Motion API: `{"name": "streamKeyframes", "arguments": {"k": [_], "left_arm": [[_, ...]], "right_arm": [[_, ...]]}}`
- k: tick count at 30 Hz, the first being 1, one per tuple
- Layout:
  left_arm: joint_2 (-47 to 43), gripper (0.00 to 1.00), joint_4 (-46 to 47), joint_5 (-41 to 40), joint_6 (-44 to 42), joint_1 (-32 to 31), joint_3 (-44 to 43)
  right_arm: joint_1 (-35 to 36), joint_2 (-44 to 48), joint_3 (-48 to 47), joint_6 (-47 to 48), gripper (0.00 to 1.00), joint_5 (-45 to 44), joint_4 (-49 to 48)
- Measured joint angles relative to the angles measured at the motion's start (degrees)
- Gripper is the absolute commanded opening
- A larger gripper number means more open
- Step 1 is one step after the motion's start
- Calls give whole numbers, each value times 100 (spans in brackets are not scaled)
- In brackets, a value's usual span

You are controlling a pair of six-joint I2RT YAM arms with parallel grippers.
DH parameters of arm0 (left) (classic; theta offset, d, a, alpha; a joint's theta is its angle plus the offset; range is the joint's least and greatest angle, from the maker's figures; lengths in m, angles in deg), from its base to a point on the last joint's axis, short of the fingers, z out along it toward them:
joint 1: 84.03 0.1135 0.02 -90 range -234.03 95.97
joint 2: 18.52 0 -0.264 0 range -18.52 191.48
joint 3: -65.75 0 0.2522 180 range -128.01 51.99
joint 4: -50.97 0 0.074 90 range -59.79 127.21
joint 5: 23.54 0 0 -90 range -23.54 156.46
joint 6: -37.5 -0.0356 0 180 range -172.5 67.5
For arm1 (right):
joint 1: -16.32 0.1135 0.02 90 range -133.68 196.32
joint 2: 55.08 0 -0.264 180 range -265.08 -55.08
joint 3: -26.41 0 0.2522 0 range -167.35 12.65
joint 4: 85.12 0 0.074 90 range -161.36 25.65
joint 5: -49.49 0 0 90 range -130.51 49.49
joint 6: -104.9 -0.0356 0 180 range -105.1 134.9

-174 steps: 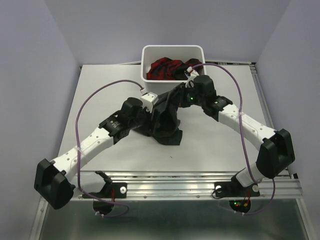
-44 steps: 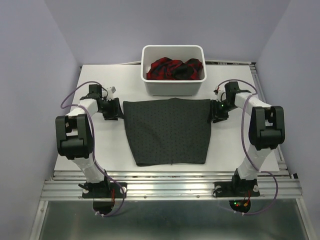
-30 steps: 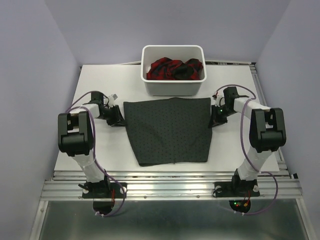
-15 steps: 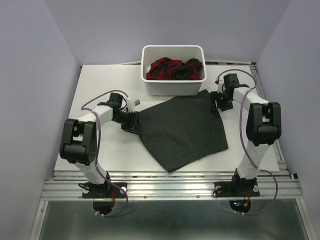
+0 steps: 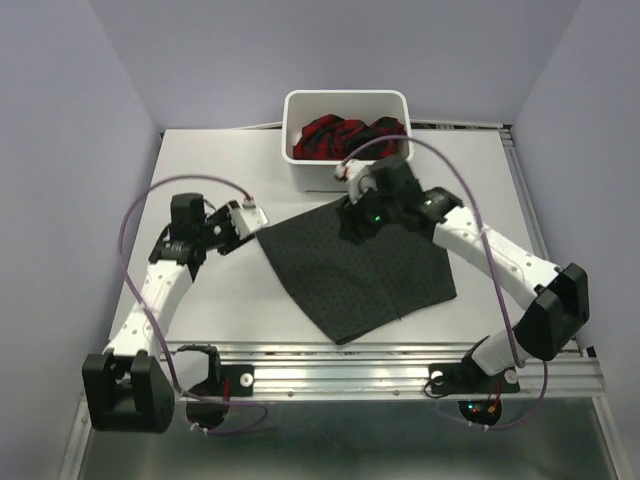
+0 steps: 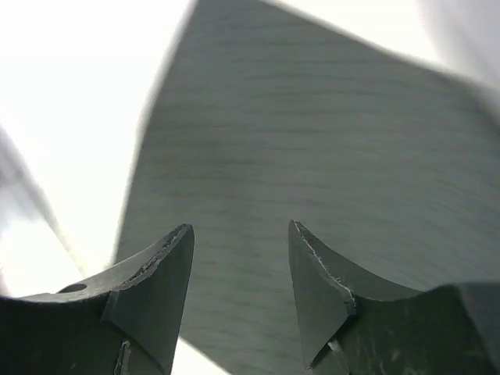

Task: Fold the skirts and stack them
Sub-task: Fold the skirt

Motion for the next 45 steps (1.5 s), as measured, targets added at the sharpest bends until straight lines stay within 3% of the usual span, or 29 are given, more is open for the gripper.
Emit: {"name": "streamKeyframes", "arguments": {"k": [2,4,7,11,18,23,28,30,32,34,45], "left_arm": [[-516,55,546,118,-1200,24,951],[-601,56,531,254,-2315,44,1379],[522,56,601,551,-3200,52,1248],[1381,57,968,990,-3027,393,741],[1460,58,1792,1421,-2933,822,415],[1460,58,1438,1565,-3956,815,400],[1456,58,1147,1580,-4682,822,407],[1440,58,1113,1585,-4870,822,448],[1408,58,1084,1596,-5023,822,525],[1366,58,1056,1602,-5309,822,640],[1572,58,-122,1598,-6002,793,826]], "right_arm": [[758,-52,173,-48,61,94,-138],[1493,-374,289,-140,63,105,-129],[2100,-1088,225,-339,65,-122,-149],[2796,-1751,214,-656,65,-258,-160],[3445,-1882,295,-765,68,-232,-251],[3368,-2205,323,-409,59,-195,7],[3327,-2208,514,-234,62,-570,149],[3329,-2199,612,-227,55,-684,179],[3329,-2192,654,-190,37,-682,262],[3329,-2131,732,-122,1,-564,258],[3329,-1003,1670,573,1,-496,590]]}}
